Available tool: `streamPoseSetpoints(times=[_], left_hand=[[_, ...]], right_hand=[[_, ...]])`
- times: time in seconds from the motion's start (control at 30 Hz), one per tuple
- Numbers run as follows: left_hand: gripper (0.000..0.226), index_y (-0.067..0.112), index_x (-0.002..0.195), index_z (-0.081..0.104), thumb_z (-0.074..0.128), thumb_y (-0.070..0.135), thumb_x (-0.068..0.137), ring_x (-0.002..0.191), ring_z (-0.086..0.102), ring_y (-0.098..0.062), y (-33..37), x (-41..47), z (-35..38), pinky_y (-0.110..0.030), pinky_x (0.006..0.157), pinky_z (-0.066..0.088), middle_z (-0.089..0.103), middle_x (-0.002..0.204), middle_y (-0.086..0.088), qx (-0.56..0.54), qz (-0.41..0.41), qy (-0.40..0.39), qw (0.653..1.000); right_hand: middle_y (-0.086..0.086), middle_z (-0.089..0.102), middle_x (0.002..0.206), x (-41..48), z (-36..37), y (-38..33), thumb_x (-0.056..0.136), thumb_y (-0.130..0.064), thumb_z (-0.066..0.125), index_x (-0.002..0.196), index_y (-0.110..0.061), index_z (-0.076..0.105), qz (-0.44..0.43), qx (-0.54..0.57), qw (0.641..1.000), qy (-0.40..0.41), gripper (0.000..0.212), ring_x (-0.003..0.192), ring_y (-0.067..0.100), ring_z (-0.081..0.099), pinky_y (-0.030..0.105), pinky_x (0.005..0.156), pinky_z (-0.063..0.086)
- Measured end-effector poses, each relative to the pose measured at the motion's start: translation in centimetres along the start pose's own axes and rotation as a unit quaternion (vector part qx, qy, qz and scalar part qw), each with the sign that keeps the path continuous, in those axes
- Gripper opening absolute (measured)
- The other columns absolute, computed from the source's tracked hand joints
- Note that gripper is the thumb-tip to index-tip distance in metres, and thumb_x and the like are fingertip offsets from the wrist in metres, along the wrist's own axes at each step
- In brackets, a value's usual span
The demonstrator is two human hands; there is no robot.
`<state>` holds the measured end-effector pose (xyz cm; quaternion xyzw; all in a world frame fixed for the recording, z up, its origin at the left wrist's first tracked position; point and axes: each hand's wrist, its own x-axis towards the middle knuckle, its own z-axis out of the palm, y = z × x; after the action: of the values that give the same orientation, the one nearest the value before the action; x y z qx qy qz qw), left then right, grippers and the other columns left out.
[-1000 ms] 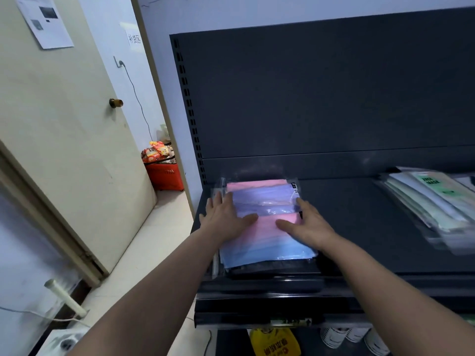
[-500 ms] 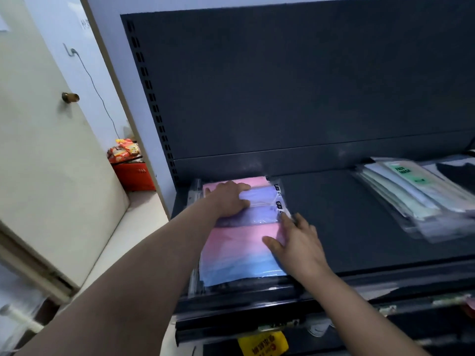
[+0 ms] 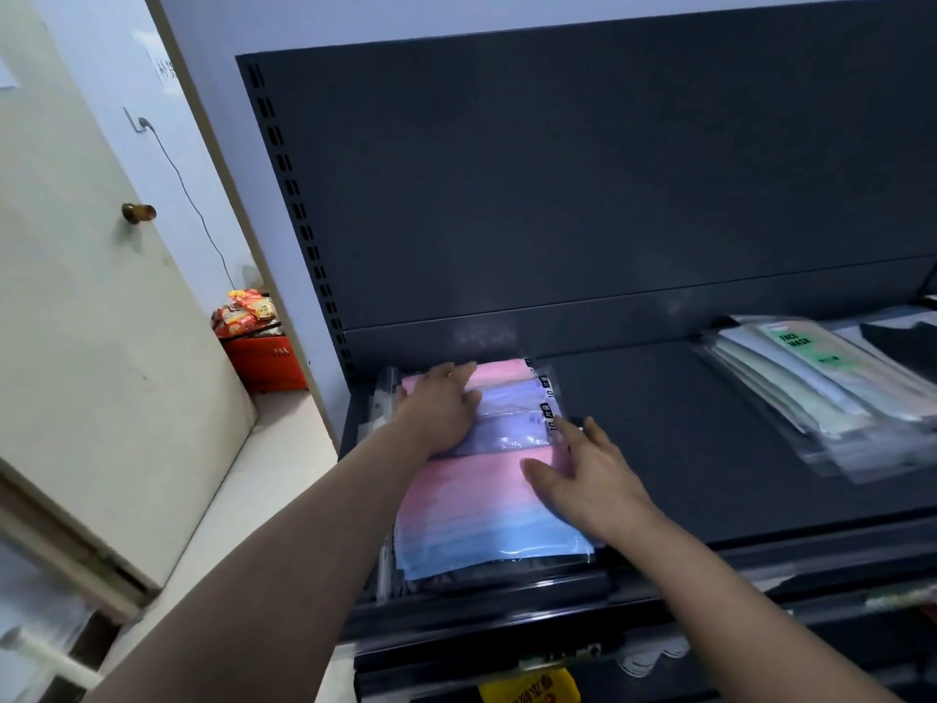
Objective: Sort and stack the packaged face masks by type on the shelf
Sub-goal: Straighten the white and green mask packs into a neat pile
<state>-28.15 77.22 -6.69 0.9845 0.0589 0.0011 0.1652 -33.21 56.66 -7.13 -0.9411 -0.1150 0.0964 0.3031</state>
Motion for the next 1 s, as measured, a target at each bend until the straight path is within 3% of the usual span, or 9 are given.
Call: streamPoseSetpoints(times=[0.1,0.2,0.33,0.53,0.63,0.7,0.77,0.87,1.0], left_hand=[[0.037,0.017,0.134,0.054,0.041,0.018,0.099,0.13,0.048,-0.025,3.1,-1.1,-0.1,-0.041,0.107,0.036,0.052,0.141,-0.008,-0.012,0.064,0.01,0.998],[0.03,0.011,0.116,0.066,0.044,0.012,0.097,0.115,0.057,-0.028,6.5,-2.0,0.8,-0.036,0.096,0.044,0.065,0.123,-0.01,-0.025,0.121,0.003,0.992],[0.028,0.022,0.113,0.067,0.048,0.02,0.092,0.112,0.059,-0.022,11.9,-1.4,2.2,-0.033,0.095,0.047,0.068,0.118,0.001,-0.02,0.147,0.021,0.989],[0.031,0.022,0.122,0.062,0.052,0.024,0.093,0.119,0.055,-0.02,22.1,1.6,4.8,-0.031,0.1,0.043,0.064,0.127,0.001,-0.054,0.176,0.036,0.982],[0.044,0.023,0.138,0.048,0.053,0.032,0.094,0.129,0.046,-0.02,27.4,3.4,7.2,-0.029,0.106,0.037,0.051,0.142,-0.002,-0.085,0.149,0.013,0.985],[0.056,0.026,0.146,0.036,0.052,0.04,0.094,0.138,0.036,-0.022,30.9,4.7,9.3,-0.032,0.113,0.03,0.034,0.153,-0.004,-0.123,0.111,-0.027,0.986],[0.064,0.035,0.149,0.026,0.049,0.053,0.092,0.142,0.027,-0.029,33.8,5.6,11.2,-0.038,0.116,0.027,0.015,0.159,-0.005,-0.158,0.044,-0.063,0.984],[0.067,0.039,0.15,0.021,0.048,0.056,0.091,0.143,0.02,-0.038,36.7,6.1,13.2,-0.041,0.115,0.025,0.003,0.161,-0.009,-0.14,-0.022,-0.06,0.988],[0.069,0.037,0.15,0.022,0.05,0.054,0.09,0.14,0.02,-0.04,39.8,6.2,14.7,-0.041,0.113,0.025,0.009,0.159,-0.011,-0.116,-0.04,-0.039,0.992]], right_hand=[[0.004,0.028,0.155,0.0,-1.5,1.4,0.094,-0.037,0.047,0.144,-0.025,0.036,-0.052,0.01,0.997,0.047,0.053,0.142,0.02,0.028,0.035,0.111,0.032],[-0.004,0.057,0.132,-0.2,-4.3,3.4,0.094,-0.021,0.044,0.129,-0.031,0.054,-0.106,-0.104,0.985,0.089,0.038,0.122,0.02,0.053,0.033,0.095,0.046],[-0.005,0.064,0.12,-0.2,-8.7,8.0,0.089,-0.015,0.045,0.124,-0.036,0.057,-0.119,-0.289,0.944,0.108,0.043,0.112,0.02,0.059,0.03,0.086,0.044],[0.002,0.073,0.099,1.3,-15.3,16.6,0.066,-0.022,0.077,0.09,-0.023,0.074,-0.064,-0.287,0.927,0.235,0.024,0.109,0.026,0.064,0.036,0.08,0.05],[0.008,0.06,0.131,2.5,-18.2,21.0,0.073,-0.042,0.072,0.112,-0.022,0.068,-0.054,-0.292,0.928,0.225,0.044,0.133,0.029,0.045,0.046,0.1,0.04],[0.007,0.029,0.155,3.2,-19.8,23.8,0.082,-0.064,0.046,0.139,-0.028,0.043,-0.038,-0.294,0.943,0.151,0.067,0.147,0.03,0.014,0.049,0.114,0.019],[0.003,0.005,0.161,4.1,-20.6,26.3,0.075,-0.076,0.014,0.149,-0.036,0.019,-0.036,-0.277,0.956,0.09,0.084,0.147,0.031,-0.007,0.051,0.116,0.002],[0.0,0.0,0.161,5.0,-21.5,28.8,0.082,-0.073,0.014,0.149,-0.041,0.008,-0.033,-0.247,0.968,0.035,0.075,0.147,0.031,-0.006,0.055,0.117,0.004],[-0.001,0.002,0.161,5.5,-23.3,31.5,0.09,-0.065,0.026,0.149,-0.041,0.008,-0.038,-0.239,0.97,0.011,0.066,0.147,0.031,-0.001,0.055,0.116,0.009]])
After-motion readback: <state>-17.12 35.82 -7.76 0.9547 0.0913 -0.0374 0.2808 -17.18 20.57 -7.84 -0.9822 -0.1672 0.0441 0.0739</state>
